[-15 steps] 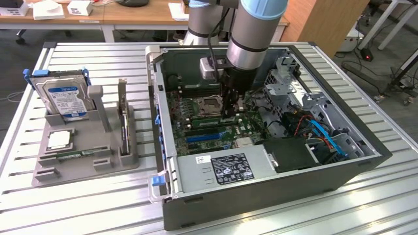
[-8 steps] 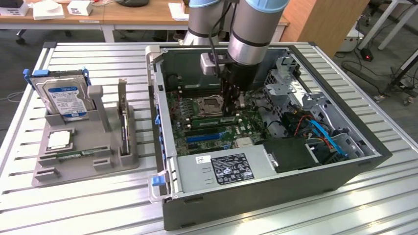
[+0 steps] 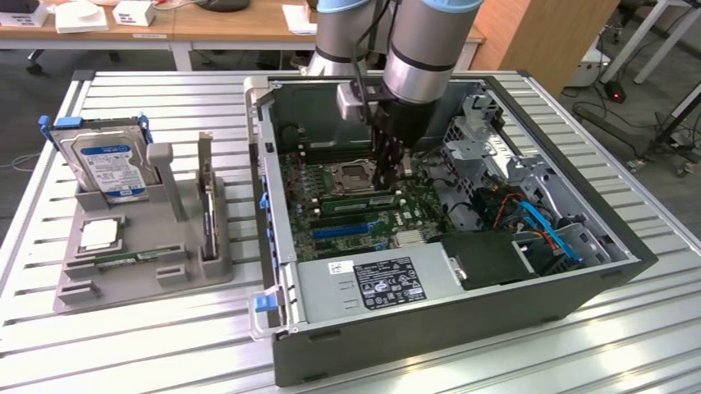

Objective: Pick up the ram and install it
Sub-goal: 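Insert the ram into the slot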

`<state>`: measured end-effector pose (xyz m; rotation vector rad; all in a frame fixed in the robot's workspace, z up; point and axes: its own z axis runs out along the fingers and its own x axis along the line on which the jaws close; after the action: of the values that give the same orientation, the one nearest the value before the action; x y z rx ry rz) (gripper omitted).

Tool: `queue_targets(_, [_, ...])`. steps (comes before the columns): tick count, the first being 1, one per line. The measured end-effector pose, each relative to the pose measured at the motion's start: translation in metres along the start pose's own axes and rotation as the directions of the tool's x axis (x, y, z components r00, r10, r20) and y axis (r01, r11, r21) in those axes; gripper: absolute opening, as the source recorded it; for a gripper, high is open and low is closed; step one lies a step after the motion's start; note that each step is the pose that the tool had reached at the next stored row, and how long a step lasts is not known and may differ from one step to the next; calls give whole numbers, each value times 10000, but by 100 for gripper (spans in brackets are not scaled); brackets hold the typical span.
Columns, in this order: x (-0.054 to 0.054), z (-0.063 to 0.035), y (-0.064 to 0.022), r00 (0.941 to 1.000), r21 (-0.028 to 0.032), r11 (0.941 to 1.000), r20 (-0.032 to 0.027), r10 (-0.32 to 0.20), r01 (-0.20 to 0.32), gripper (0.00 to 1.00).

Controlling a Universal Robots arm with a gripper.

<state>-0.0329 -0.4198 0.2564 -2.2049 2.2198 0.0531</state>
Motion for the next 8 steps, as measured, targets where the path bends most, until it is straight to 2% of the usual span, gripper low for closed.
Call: queue_targets(8, [0,-6,0,10000,-1,10000,1,0,0,18])
